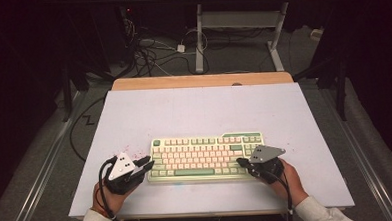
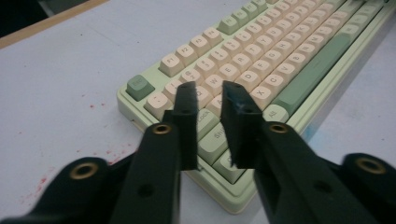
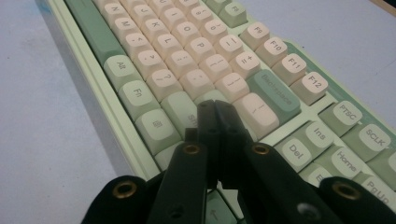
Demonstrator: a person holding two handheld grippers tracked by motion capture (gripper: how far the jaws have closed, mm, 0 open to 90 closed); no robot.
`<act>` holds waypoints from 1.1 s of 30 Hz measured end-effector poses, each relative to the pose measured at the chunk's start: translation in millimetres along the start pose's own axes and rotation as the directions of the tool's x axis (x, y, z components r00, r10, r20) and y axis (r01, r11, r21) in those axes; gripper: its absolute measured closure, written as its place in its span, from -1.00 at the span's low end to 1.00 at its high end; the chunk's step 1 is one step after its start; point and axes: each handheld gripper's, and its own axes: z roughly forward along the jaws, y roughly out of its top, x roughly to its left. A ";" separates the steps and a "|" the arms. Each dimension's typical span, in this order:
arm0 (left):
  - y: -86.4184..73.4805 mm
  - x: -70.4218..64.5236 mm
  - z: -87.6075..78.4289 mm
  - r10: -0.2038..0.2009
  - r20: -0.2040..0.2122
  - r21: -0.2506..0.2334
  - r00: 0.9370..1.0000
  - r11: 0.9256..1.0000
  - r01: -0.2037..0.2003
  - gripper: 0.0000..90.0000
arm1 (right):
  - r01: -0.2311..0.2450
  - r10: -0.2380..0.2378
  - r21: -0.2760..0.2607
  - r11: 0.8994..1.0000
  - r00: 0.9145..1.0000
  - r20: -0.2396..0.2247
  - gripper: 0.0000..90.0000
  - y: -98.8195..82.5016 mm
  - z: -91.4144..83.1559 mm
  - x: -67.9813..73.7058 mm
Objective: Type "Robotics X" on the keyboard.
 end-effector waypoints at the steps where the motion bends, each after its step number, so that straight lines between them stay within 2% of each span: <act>1: 2.5 1.7 1.4 -0.015 0.015 0.027 1.000 1.000 0.015 0.84 | 0.004 -0.004 0.000 1.000 1.000 0.001 1.00 -0.6 0.9 0.5; 2: 2.5 1.7 1.4 -0.015 0.015 0.027 1.000 1.000 0.015 0.94 | -0.003 0.003 0.000 1.000 1.000 0.000 1.00 -0.6 1.0 0.7; 6: 9.7 2.0 7.1 -0.014 0.048 0.059 0.999 0.998 0.012 0.95 | -0.002 0.002 -0.001 1.000 1.000 0.001 1.00 -0.5 1.4 0.6; 8: 20.7 -1.1 15.0 0.010 0.068 0.084 0.998 0.996 -0.016 0.95 | -0.001 0.001 0.000 1.000 1.000 0.002 1.00 -0.3 1.4 0.8; 9: 20.7 -1.1 15.0 0.010 0.068 0.084 0.998 0.996 -0.016 0.95 | -0.002 0.002 0.000 1.000 1.000 0.001 1.00 -0.4 1.4 0.8; 10: 29.4 -2.3 19.9 0.022 0.077 0.090 0.997 0.996 -0.029 0.95 | -0.003 0.003 -0.001 1.000 1.000 0.002 1.00 -0.5 1.5 0.7; 14: 40.2 -3.8 28.4 0.042 0.101 0.109 0.994 0.993 -0.053 0.95 | -0.003 0.003 -0.002 1.000 1.000 0.005 1.00 -0.8 1.6 1.4; 17: 48.5 -6.7 40.6 0.060 0.120 0.138 0.991 0.988 -0.076 0.95 | -0.002 0.002 -0.001 1.000 1.000 0.008 1.00 -0.8 1.6 1.8; 18: 52.6 -7.9 46.4 0.074 0.131 0.157 0.989 0.983 -0.095 0.95 | -0.001 0.001 0.001 1.000 1.000 0.010 1.00 -0.8 1.4 2.0; 21: 56.6 -8.5 52.0 0.075 0.139 0.170 0.987 0.981 -0.099 0.95 | -0.003 0.003 0.002 1.000 1.000 0.012 1.00 -0.8 1.5 2.5; 22: 60.5 -10.2 57.9 0.091 0.138 0.191 0.986 0.975 -0.116 0.95 | -0.004 0.004 0.002 1.000 1.000 0.011 1.00 -0.9 1.5 2.4; 25: 64.0 -11.8 63.6 0.093 0.147 0.201 0.985 0.972 -0.122 0.95 | -0.001 0.001 0.002 1.000 1.000 0.016 1.00 -0.9 1.5 3.1; 27: 69.1 -14.2 72.1 0.098 0.154 0.222 0.983 0.966 -0.131 0.95 | -0.002 0.002 0.002 1.000 1.000 0.016 1.00 -0.9 1.5 3.2; 33: 74.4 -17.3 82.9 0.109 0.144 0.248 0.984 0.958 -0.143 0.95 | 0.005 -0.005 0.002 1.000 1.000 0.019 1.00 -1.0 1.5 3.6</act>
